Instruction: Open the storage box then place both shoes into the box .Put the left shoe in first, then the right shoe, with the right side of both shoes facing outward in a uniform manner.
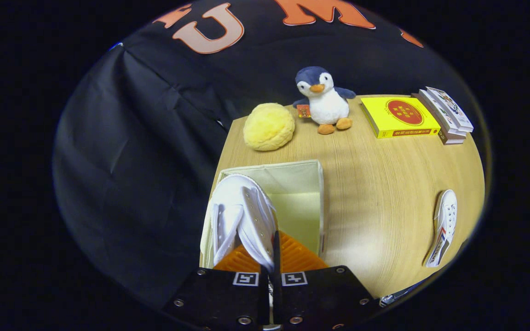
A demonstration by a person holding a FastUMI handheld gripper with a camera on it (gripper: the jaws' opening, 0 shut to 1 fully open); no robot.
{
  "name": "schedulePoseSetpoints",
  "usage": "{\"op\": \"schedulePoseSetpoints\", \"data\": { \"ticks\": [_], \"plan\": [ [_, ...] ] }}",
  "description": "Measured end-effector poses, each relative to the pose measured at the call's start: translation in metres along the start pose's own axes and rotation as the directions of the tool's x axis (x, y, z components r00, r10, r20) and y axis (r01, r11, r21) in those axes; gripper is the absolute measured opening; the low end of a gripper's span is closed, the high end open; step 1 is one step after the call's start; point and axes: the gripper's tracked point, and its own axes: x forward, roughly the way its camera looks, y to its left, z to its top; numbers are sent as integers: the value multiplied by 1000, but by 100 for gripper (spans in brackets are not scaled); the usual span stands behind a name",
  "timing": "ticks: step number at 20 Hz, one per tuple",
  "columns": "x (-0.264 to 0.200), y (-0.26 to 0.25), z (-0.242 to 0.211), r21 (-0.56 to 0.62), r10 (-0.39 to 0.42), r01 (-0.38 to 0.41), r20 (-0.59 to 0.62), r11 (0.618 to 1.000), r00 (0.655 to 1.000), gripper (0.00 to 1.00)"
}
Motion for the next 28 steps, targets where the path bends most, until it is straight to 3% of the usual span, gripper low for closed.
{"op": "schedulePoseSetpoints", "data": {
  "ticks": [10,15,17,19,22,26,28],
  "plan": [
    [77,-3,-31,47,-210,217,-122,975,970,4],
    [101,7,-52,78,-222,241,-199,967,955,4],
    [111,17,-58,102,-176,203,-221,974,959,11],
    [112,22,-75,84,-158,190,-295,978,942,19],
    [109,22,-77,42,-130,149,-292,988,947,24],
    [81,41,-60,82,50,-28,-273,996,961,40],
    [57,51,-52,102,153,-131,-252,986,956,56]
  ]
}}
